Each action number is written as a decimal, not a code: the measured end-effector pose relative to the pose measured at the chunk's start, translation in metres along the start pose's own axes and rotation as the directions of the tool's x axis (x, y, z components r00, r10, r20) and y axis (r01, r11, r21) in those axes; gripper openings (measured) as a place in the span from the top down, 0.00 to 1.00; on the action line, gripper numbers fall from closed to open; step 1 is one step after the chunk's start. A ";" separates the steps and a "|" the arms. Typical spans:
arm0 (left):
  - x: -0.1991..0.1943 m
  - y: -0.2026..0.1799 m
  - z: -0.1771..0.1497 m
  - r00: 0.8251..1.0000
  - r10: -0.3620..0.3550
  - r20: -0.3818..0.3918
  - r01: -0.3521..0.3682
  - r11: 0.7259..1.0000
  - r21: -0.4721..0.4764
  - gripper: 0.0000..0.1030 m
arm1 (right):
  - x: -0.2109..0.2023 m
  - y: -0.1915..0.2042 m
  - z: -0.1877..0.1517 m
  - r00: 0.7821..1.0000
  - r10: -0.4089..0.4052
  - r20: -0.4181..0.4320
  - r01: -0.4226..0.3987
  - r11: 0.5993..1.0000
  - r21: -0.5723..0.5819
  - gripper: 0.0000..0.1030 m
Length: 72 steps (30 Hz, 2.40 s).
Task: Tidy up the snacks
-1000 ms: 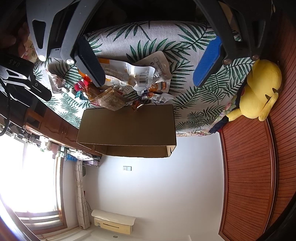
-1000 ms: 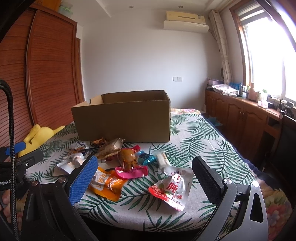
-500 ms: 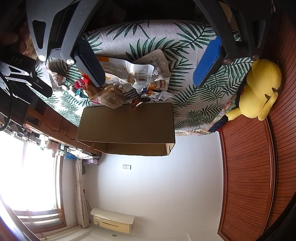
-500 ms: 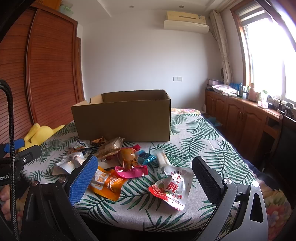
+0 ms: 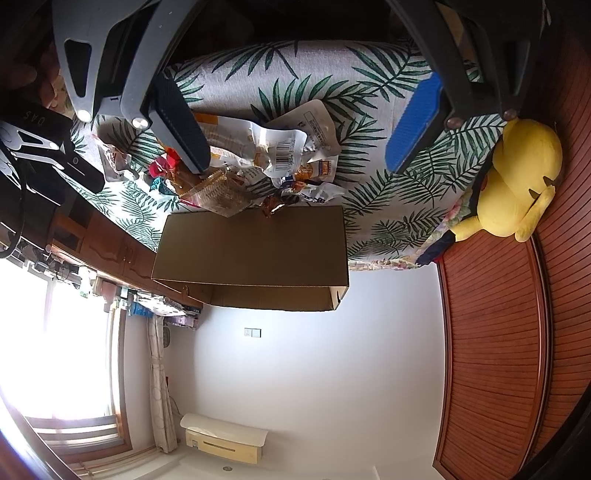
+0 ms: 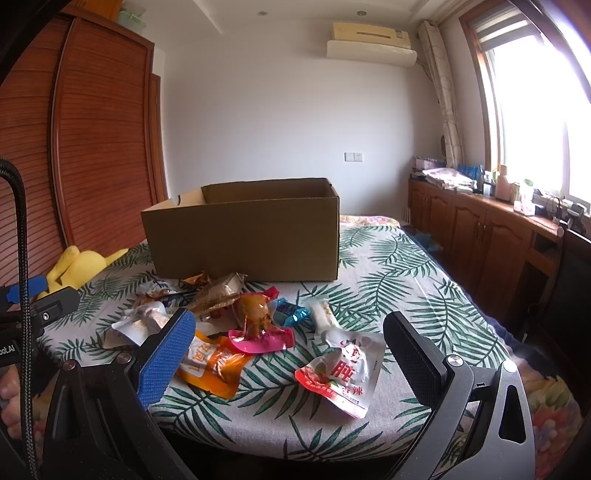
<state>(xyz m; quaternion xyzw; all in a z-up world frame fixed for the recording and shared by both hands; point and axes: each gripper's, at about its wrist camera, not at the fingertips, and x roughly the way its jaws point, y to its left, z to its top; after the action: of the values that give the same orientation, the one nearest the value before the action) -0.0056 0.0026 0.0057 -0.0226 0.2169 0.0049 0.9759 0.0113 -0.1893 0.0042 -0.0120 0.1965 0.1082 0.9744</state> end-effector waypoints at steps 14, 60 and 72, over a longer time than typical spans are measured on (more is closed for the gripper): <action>0.000 0.000 -0.001 1.000 0.001 -0.003 -0.001 1.000 0.000 0.06 | 0.000 0.000 0.000 1.000 0.000 -0.001 0.000 1.000 -0.001 0.00; 0.096 -0.024 -0.007 0.963 -0.096 -0.250 0.094 0.995 -0.021 0.06 | 0.088 -0.057 -0.026 0.936 -0.017 -0.352 -0.003 0.998 -0.057 0.46; 0.120 -0.013 -0.006 0.950 -0.058 -0.308 0.047 0.998 -0.043 0.06 | 0.082 -0.056 -0.031 0.949 -0.013 -0.314 -0.008 0.998 -0.066 0.45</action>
<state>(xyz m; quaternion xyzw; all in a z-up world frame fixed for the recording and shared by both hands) 0.1008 -0.0109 -0.0501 -0.0458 0.3660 -0.0208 0.9292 0.0856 -0.2285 -0.0573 -0.0617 0.3452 0.1100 0.9300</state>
